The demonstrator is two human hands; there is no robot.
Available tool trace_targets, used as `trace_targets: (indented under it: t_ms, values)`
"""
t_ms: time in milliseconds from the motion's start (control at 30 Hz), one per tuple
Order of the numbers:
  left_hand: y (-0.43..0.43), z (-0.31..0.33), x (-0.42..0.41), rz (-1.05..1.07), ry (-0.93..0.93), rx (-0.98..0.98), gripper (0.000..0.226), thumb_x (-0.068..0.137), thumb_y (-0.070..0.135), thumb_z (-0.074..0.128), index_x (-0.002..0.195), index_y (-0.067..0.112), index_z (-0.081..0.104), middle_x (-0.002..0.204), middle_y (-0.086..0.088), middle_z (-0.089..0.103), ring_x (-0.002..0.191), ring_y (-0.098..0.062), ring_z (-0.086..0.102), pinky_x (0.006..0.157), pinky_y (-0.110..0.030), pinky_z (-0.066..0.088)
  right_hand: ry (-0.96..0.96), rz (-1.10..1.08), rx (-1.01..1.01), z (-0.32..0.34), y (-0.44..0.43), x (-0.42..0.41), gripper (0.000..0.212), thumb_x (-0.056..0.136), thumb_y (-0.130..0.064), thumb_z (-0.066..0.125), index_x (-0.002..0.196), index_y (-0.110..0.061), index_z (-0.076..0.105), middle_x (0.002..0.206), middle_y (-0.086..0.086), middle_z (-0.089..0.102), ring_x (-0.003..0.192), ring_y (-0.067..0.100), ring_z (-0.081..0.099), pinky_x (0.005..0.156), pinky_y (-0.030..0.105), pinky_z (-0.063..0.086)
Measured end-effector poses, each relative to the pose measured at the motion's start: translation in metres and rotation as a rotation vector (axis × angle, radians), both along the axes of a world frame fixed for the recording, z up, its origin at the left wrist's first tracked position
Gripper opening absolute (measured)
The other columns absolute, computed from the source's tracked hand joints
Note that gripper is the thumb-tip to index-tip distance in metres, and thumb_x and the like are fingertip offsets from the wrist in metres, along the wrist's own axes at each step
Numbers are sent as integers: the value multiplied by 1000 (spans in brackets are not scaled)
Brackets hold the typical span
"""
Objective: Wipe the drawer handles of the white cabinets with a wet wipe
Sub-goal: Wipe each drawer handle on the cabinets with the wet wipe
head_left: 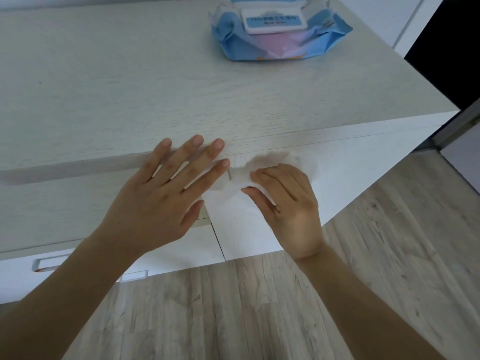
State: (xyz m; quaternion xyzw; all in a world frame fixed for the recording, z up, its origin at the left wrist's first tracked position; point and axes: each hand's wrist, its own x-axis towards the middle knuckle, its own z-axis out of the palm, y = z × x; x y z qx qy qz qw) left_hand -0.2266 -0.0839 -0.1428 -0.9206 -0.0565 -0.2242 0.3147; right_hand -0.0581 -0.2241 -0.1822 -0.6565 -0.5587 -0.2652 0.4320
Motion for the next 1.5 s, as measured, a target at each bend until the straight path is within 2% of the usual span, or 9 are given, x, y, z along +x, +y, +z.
trace_targets:
  t_ms: [200,400,567,767,967,1333,1500]
  values:
    - [0,0,1,-6,-2,-8,66,89,25,47,150,12,28,159,-8,13,145,-30,15,118,-47,9,13,-20,17,0,7,-15,17,83,-18,71,87,-1,72,87,9,71,86,23,63,92,31,47]
    - [0,2,0,3,12,-18,64,90,26,46,150,13,28,159,-8,14,145,-30,13,119,-47,10,20,-40,9,1,1,-6,20,82,-21,73,85,-1,71,84,9,70,83,27,65,88,33,49]
    - [0,3,-1,10,34,-25,68,88,27,49,151,13,27,159,-9,13,146,-29,12,119,-46,7,102,-56,36,2,9,-18,22,81,-23,71,83,-1,70,81,9,68,85,20,56,84,33,48]
    - [-1,5,-1,10,40,-38,65,89,27,47,150,12,29,159,-10,14,146,-29,12,119,-46,8,81,-45,14,2,7,-15,20,81,-22,72,82,-2,70,79,8,68,76,26,63,82,34,49]
    - [-1,6,-2,4,49,-43,68,87,27,49,150,13,28,158,-9,15,146,-29,12,119,-46,8,131,-63,29,4,13,-23,20,80,-23,72,79,-3,69,76,7,67,75,23,61,81,30,47]
    - [-1,8,-2,-5,56,-61,65,89,27,47,150,13,28,158,-9,14,146,-28,12,119,-45,8,86,-37,33,2,13,-23,17,83,-21,70,81,-3,70,80,7,68,80,21,59,83,30,47]
    - [-1,8,-2,9,48,-52,67,89,28,48,151,13,26,159,-7,12,146,-27,10,120,-44,6,11,-42,-20,2,-2,-1,19,82,-21,71,85,-2,71,82,8,69,80,26,64,85,33,48]
